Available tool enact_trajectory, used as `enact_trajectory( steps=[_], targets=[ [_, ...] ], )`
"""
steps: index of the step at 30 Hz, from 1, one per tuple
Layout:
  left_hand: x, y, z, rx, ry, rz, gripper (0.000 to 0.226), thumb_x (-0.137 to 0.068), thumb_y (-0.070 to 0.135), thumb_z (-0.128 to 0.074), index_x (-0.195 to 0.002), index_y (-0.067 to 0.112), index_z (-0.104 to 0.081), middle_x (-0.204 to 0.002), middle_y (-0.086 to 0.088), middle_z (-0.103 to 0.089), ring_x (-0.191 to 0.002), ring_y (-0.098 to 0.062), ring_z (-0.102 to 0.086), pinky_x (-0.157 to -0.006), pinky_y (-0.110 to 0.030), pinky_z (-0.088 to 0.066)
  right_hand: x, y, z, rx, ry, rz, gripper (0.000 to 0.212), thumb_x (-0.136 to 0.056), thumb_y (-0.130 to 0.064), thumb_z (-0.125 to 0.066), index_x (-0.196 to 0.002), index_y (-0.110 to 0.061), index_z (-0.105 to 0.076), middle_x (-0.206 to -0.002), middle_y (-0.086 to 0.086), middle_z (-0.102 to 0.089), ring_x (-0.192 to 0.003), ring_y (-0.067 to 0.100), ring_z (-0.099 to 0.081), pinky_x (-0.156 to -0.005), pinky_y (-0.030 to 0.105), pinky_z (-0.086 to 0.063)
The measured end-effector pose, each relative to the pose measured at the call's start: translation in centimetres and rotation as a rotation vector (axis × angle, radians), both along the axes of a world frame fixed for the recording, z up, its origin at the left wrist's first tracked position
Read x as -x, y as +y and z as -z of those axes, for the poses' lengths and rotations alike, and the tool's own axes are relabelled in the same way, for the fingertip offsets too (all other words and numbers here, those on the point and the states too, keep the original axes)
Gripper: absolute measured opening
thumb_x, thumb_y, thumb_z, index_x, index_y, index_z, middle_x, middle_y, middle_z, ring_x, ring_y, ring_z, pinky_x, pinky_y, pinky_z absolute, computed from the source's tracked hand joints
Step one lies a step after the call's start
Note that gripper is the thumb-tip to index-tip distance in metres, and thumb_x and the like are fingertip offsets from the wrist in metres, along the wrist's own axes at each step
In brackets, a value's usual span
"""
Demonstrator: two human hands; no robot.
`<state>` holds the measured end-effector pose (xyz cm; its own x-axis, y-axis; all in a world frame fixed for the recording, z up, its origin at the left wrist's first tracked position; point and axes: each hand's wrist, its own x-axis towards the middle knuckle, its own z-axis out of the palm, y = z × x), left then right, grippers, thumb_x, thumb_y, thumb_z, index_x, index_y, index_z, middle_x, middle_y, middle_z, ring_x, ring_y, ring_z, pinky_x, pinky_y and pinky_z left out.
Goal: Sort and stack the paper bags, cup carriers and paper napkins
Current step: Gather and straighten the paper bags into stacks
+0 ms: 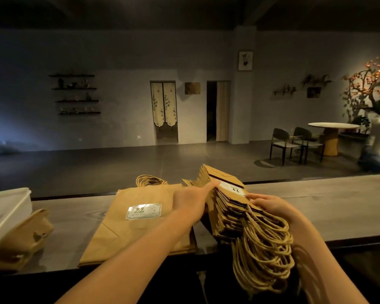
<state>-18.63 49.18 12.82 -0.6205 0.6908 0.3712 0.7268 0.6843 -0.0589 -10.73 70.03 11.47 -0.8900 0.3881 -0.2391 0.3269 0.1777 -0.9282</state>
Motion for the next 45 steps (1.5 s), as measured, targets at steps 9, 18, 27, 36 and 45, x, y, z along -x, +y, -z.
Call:
enact_trajectory(
  steps=[9, 18, 27, 36, 45],
  targets=[
    [1.9, 0.2, 2.0, -0.367, -0.18, 0.551, 0.04, -0.086, 0.016, -0.064, -0.121, 0.034, -0.058, -0.122, 0.012, -0.055, -0.117, -0.005, -0.043, -0.108, -0.038, -0.034, -1.0, -0.1, 0.2, 0.17, 0.116, -0.048, 0.037, -0.097, -0.025, -0.044, -0.129, -0.009, -0.053, -0.11, 0.006, -0.063, -0.081, 0.013, -0.061, -0.05, 0.015, -0.05],
    [0.3, 1.1, -2.7, -1.017, -0.53, 0.477, 0.018, -0.088, 0.0, -0.057, -0.092, 0.018, -0.058, -0.087, 0.007, -0.062, -0.081, 0.006, -0.061, -0.069, -0.007, -0.047, -2.1, -2.9, 0.3, 0.154, 0.589, 0.127, 0.021, -0.097, -0.025, -0.046, -0.115, -0.017, -0.055, -0.123, -0.004, -0.052, -0.123, 0.019, -0.043, -0.094, 0.015, -0.036],
    [-2.2, 2.7, -4.6, -1.443, -0.967, 0.4, 0.02, -0.088, 0.026, -0.06, -0.1, 0.038, -0.049, -0.091, 0.019, -0.058, -0.086, -0.001, -0.054, -0.079, -0.024, -0.044, -0.4, -5.4, -3.1, -0.143, 0.824, 0.217, 0.053, -0.087, -0.025, -0.06, -0.134, -0.025, -0.036, -0.116, -0.007, -0.052, -0.109, 0.012, -0.051, -0.086, 0.029, -0.048],
    [-2.1, 2.1, -3.0, -1.146, -1.027, 0.429, 0.037, -0.093, 0.024, -0.053, -0.125, 0.032, -0.036, -0.105, 0.012, -0.054, -0.093, -0.001, -0.055, -0.064, -0.007, -0.049, -1.0, -3.5, -0.5, 0.156, 0.783, 0.293, 0.048, -0.083, -0.04, -0.056, -0.129, -0.03, -0.043, -0.116, -0.003, -0.058, -0.114, 0.023, -0.053, -0.098, 0.046, -0.044],
    [-3.5, 4.9, 1.5, -1.254, -0.871, 0.259, 0.073, -0.046, 0.096, -0.042, -0.109, 0.062, -0.031, -0.12, 0.017, -0.051, -0.113, -0.009, -0.049, -0.095, -0.03, -0.046, -0.4, -4.3, -0.2, 0.099, 0.8, 0.347, 0.037, -0.09, -0.032, -0.054, -0.124, -0.031, -0.041, -0.117, -0.002, -0.053, -0.111, 0.019, -0.05, -0.091, 0.036, -0.043]
  ],
)
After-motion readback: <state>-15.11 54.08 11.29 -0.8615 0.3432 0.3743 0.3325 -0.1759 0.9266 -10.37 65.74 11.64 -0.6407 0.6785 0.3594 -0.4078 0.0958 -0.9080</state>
